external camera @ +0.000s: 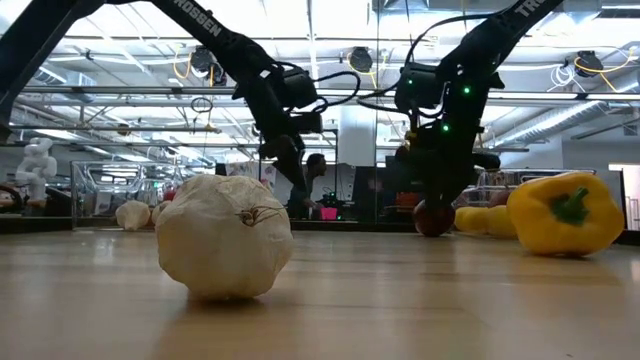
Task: Sort produce into baskets
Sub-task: Put the apple into the right transparent bin
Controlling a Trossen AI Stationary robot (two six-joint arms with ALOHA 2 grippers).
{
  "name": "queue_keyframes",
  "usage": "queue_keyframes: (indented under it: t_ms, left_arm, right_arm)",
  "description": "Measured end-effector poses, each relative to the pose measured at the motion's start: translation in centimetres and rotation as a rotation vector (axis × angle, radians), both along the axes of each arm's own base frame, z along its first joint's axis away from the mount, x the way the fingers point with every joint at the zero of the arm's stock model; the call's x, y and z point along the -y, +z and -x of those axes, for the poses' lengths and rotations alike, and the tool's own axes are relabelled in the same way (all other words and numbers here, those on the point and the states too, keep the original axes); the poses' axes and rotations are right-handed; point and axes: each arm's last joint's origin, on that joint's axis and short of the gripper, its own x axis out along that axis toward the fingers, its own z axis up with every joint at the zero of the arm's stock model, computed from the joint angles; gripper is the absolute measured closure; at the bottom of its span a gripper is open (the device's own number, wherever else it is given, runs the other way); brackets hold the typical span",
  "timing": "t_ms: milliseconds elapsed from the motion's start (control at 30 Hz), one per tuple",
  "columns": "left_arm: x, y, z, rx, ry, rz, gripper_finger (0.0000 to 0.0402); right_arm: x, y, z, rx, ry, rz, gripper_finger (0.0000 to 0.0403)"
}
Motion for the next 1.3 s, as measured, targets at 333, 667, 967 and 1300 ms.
queue_keyframes:
  t_ms: [333, 667, 967, 1300]
  left_arm:
    - [1.4, -0.2, -0.5, -0.027, -0.035, 0.021, 0.0400]
    - [1.2, 0.2, -1.0, 0.032, -0.041, -0.019, 0.0400]
    - [-0.3, 1.7, -2.4, 0.226, -0.106, -0.210, 0.0400]
    - [-0.5, 1.6, -2.7, 0.230, -0.258, -0.310, 0.0400]
  right_arm:
    - [0.1, -0.1, 0.7, -0.104, -0.027, 0.075, 0.0218]
    - [0.4, 0.1, 0.1, -0.064, 0.029, 0.113, 0.0218]
    - [0.4, 0.3, -0.4, -0.032, 0.085, 0.119, 0.0218]
    - [-1.2, 0.3, -1.0, -0.033, 0.121, 0.101, 0.0218]
